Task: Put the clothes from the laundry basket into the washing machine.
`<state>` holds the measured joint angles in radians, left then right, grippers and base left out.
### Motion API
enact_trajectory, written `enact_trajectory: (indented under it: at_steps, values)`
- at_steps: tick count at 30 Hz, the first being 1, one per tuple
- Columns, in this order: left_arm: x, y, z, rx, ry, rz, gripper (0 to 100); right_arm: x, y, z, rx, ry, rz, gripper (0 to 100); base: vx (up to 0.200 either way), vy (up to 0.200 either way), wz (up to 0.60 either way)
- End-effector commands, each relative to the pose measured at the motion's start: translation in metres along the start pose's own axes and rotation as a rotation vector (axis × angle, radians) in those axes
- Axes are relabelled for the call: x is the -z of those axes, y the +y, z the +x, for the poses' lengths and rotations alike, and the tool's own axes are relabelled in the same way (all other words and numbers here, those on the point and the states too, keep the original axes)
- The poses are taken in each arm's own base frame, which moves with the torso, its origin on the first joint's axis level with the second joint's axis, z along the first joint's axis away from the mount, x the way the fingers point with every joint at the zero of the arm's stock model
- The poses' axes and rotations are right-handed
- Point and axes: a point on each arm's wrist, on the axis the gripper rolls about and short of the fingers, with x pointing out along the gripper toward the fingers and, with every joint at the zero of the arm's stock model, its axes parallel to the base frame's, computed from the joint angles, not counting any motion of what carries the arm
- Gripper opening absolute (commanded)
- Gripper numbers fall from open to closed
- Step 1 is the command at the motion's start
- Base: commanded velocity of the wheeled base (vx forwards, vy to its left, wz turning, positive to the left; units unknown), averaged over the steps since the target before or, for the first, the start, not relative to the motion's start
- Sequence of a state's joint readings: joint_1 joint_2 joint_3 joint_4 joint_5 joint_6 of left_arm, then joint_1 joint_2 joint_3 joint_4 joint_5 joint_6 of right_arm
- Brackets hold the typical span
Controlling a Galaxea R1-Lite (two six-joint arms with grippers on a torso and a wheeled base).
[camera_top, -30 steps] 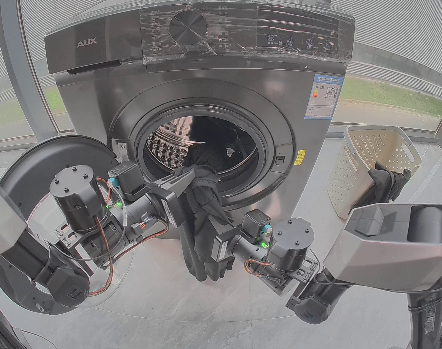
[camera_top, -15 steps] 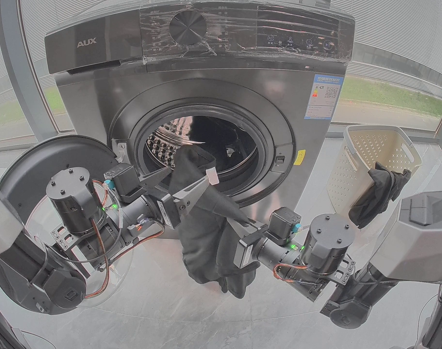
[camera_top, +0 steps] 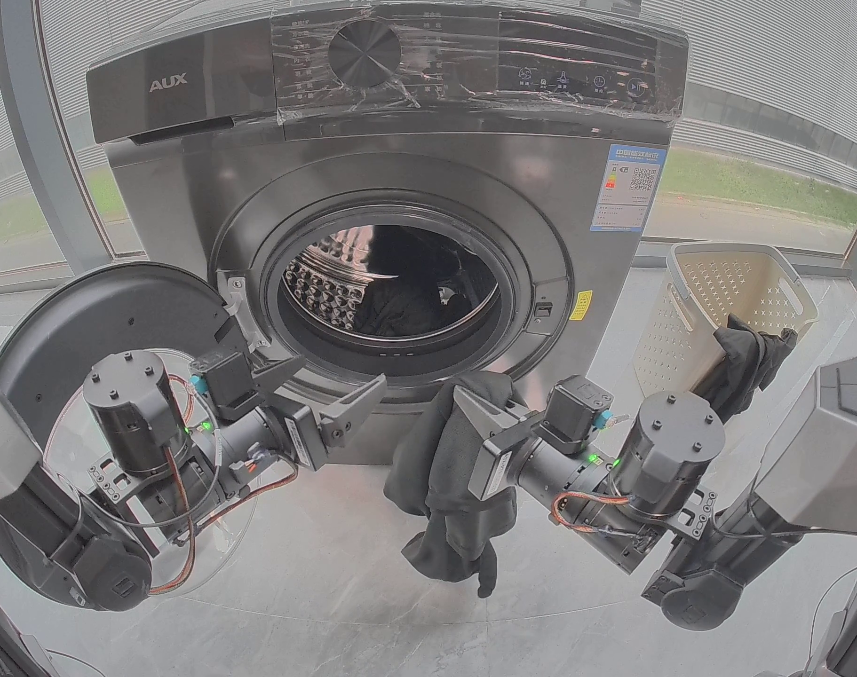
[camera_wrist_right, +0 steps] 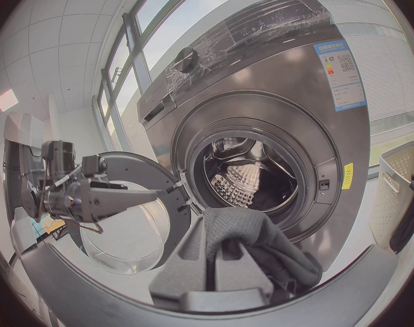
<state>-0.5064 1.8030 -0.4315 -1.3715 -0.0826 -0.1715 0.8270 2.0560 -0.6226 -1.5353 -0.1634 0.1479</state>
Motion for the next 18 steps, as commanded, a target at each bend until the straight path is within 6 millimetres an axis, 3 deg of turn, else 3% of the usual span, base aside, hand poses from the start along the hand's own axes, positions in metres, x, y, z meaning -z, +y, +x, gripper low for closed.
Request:
enact_trajectory:
  at_steps: [1, 11, 18]
  values:
    - [0.014, 0.007, -0.005, -0.022, 0.063, -0.005, 100, -0.012, 0.004, -0.006, -0.015, -0.026, 0.007, 0, 0.000, 0.000, 0.00]
    - [0.025, 0.007, -0.010, -0.017, 0.101, -0.003, 100, -0.015, 0.004, -0.003, -0.003, -0.045, 0.011, 0, 0.000, 0.000, 0.00]
    - [0.029, -0.023, -0.017, 0.125, 0.079, 0.004, 100, -0.012, 0.004, 0.013, 0.041, -0.065, 0.022, 0, 0.000, 0.000, 0.00]
